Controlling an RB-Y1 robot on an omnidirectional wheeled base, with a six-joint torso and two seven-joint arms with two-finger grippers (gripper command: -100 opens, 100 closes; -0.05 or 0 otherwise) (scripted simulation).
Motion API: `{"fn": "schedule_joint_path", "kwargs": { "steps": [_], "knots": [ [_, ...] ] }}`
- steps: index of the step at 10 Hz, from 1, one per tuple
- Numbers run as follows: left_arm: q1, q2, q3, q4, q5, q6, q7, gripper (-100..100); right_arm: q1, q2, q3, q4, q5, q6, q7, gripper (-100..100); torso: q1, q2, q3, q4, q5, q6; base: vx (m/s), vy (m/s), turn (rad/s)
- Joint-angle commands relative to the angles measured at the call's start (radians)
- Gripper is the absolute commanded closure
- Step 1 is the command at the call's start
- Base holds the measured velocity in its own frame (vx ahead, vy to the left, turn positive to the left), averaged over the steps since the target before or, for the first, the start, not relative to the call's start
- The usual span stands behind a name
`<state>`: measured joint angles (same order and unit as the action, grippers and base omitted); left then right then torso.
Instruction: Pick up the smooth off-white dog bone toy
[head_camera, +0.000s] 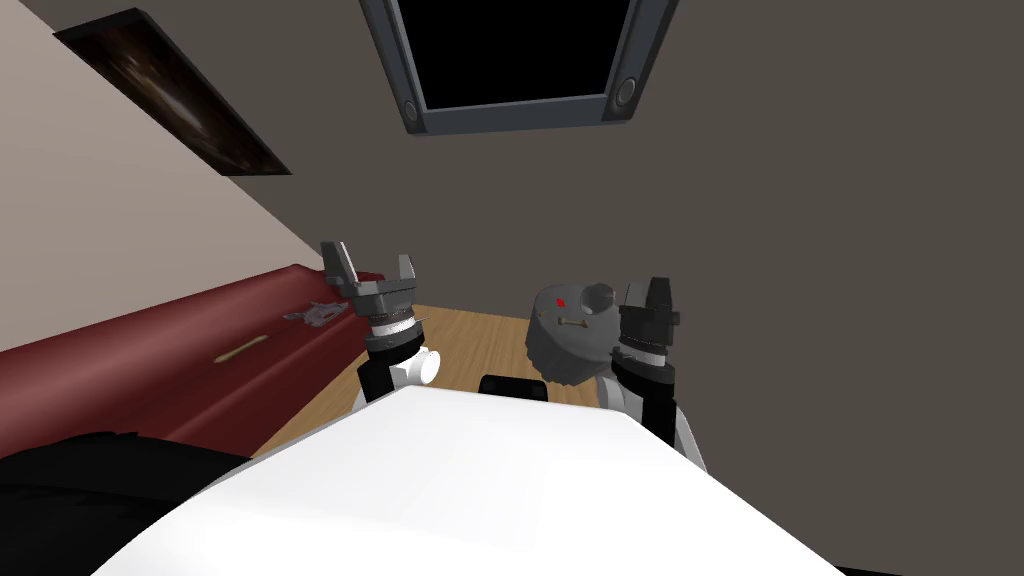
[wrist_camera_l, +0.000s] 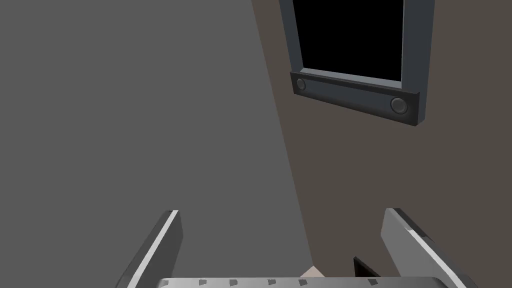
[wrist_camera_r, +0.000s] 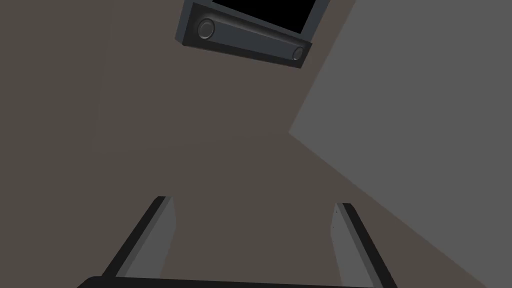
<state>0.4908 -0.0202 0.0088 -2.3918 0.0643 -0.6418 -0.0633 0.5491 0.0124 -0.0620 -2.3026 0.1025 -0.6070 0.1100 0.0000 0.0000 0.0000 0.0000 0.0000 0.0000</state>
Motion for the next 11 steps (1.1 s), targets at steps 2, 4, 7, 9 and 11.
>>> {"fn": "schedule_joint_path", "kwargs": {
  "steps": [2,4,7,9,11],
  "knots": [
    [0.000,0.000,0.000,0.000,0.000,0.000,0.000,0,0.003,-0.067,0.013,0.021,0.014,-0.012,0.011,-100,0.001,-0.001,0.000,0.000,0.000,0.000,0.015,0.024,0.029],
    [0.000,0.000,0.000,0.000,0.000,0.000,0.000,0,0.010,-0.130,0.032,0.053,0.035,-0.029,0.027,-100,0.003,-0.002,-0.001,0.000,0.001,0.000,0.018,0.057,0.029],
    [0.000,0.000,0.000,0.000,0.000,0.000,0.000,0,0.020,-0.209,0.058,0.097,0.062,-0.051,0.047,-100,0.004,0.000,0.000,0.000,0.001,0.000,0.004,0.059,0.021],
    [0.000,0.000,0.000,0.000,0.000,0.000,0.000,0,0.026,-0.252,0.072,0.123,0.077,-0.064,0.059,-100,0.004,0.000,0.000,0.000,0.001,0.000,-0.004,0.062,0.025],
    [0.000,0.000,0.000,0.000,0.000,0.000,0.000,0,0.038,-0.321,0.102,0.179,0.111,-0.089,0.086,-100,0.003,0.000,0.000,0.000,0.001,0.000,-0.009,0.059,0.037]
  ]
}}
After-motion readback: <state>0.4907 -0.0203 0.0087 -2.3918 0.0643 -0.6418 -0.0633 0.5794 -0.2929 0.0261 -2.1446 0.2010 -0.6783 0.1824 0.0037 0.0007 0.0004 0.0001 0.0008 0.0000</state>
